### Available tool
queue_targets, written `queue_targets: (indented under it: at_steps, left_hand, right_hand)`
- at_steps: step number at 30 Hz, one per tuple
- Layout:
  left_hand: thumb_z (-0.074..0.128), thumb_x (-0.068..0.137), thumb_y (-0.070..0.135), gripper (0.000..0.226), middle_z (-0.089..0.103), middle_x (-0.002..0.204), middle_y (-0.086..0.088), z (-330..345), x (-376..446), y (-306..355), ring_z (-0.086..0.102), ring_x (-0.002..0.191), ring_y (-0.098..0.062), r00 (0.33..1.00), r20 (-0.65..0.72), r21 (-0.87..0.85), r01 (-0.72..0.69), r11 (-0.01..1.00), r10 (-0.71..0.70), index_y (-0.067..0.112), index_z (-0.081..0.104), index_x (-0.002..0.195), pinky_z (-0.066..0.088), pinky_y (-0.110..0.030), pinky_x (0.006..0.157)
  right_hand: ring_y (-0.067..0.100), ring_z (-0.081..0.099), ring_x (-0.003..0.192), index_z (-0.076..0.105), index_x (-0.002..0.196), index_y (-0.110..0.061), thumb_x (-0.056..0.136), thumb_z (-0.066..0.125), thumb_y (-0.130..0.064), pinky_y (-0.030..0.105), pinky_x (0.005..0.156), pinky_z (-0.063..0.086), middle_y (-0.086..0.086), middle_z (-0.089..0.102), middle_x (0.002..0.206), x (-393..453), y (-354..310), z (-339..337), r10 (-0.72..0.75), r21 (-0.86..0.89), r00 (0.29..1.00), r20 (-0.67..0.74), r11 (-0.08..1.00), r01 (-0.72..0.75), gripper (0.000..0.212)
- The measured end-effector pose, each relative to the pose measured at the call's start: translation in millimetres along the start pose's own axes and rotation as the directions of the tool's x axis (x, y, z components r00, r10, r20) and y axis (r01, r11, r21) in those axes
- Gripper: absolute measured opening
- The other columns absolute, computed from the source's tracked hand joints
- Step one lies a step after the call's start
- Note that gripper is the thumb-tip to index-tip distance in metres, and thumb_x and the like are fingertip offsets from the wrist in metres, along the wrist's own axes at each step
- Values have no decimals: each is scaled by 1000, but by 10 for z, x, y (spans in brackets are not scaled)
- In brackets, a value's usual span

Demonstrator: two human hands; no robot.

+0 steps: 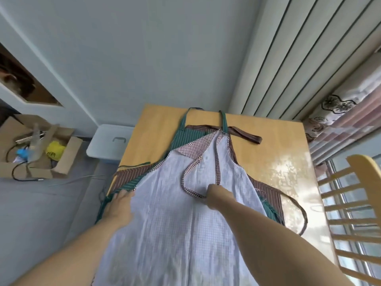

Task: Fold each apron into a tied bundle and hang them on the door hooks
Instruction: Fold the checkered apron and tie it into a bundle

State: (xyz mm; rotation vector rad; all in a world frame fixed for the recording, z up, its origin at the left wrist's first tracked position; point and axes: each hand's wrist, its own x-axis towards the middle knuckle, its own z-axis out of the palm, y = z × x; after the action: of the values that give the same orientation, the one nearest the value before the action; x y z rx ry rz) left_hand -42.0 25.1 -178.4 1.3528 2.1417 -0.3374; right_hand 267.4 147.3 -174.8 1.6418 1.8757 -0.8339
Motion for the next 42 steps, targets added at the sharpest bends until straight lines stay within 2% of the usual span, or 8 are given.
queue_targets:
  at_steps: [14, 21, 26, 29, 34, 36, 40, 42]
  left_hand:
    - [61, 93, 19, 60, 32, 160, -5, -423, 707, -22, 17, 152, -27, 947, -322, -66, -21, 998, -1, 13, 41, 149, 22, -46, 122]
    - [64, 95, 42, 66, 25, 164, -2, -265, 776, 576, 13, 154, -22, 870, -291, 0, -415, 910, 397, 21, 41, 153, 20, -43, 124]
    - [32, 100, 66, 74, -13, 169, 6, -263, 887, 806, -15, 155, -19, 950, -43, 160, -300, 940, 310, 36, 2, 161, 1, -43, 127]
    - [29, 102, 62, 70, -7, 170, 2, -317, 980, 886, -8, 156, -22, 965, -106, 140, -223, 965, 238, 35, 5, 161, 3, -44, 126]
    - [52, 99, 45, 72, 10, 169, -5, -386, 1103, 1301, 5, 155, -26, 917, -327, 111, -201, 973, 227, 21, 21, 159, 11, -45, 125]
    - [64, 92, 19, 71, 19, 166, -10, -407, 1131, 1498, 13, 153, -30, 836, -400, 163, -338, 927, 375, 16, 31, 156, 20, -48, 124]
    - [69, 62, -15, 64, 65, 126, -7, -249, 1139, 1876, 57, 118, -28, 352, -232, 455, -785, 421, 907, 15, 71, 118, 54, -42, 94]
    - [62, 75, -8, 65, 58, 138, -6, -242, 1124, 2003, 51, 130, -27, 473, -178, 368, -781, 504, 863, 15, 62, 135, 47, -42, 106]
  right_hand:
    - [28, 68, 107, 70, 115, -11, 97, 59, -25, 38, 96, 56, 9, 73, 114, 929, -552, -2411, 0, 502, 799, -601, 778, 377, 26]
    - [31, 68, 83, -24, 156, -38, 88, 48, 4, 46, 55, 51, 7, 4, 171, 823, -495, -2426, -353, 106, 731, -583, 860, 500, 107]
    - [34, 52, 127, 10, 161, -32, 91, 51, -7, 38, 83, 50, 12, 36, 160, 945, 100, -1960, -166, 138, 809, -564, 947, 291, 85]
    - [27, 59, 115, 57, 132, -28, 90, 59, -22, 34, 78, 50, 6, 62, 131, 927, 557, -1524, -23, 146, 875, -484, 984, 107, 42]
    - [16, 65, 76, 55, 104, -36, 83, 70, -50, 27, 54, 46, -4, 68, 95, 730, 1081, -912, 138, 304, 947, -290, 951, -46, 30]
    - [17, 65, 79, 59, 103, -32, 84, 70, -41, 30, 58, 51, -3, 68, 97, 698, 1146, -810, 155, 351, 957, -245, 934, -62, 23]
    - [19, 62, 79, 68, 85, -24, 83, 72, -30, 30, 58, 46, -6, 66, 85, 648, 1197, -811, 129, 423, 931, -341, 906, 29, 8]
    - [18, 60, 76, 64, 77, -24, 81, 76, -34, 29, 55, 41, -8, 64, 79, 626, 1200, -851, 92, 434, 908, -408, 895, 105, 16]
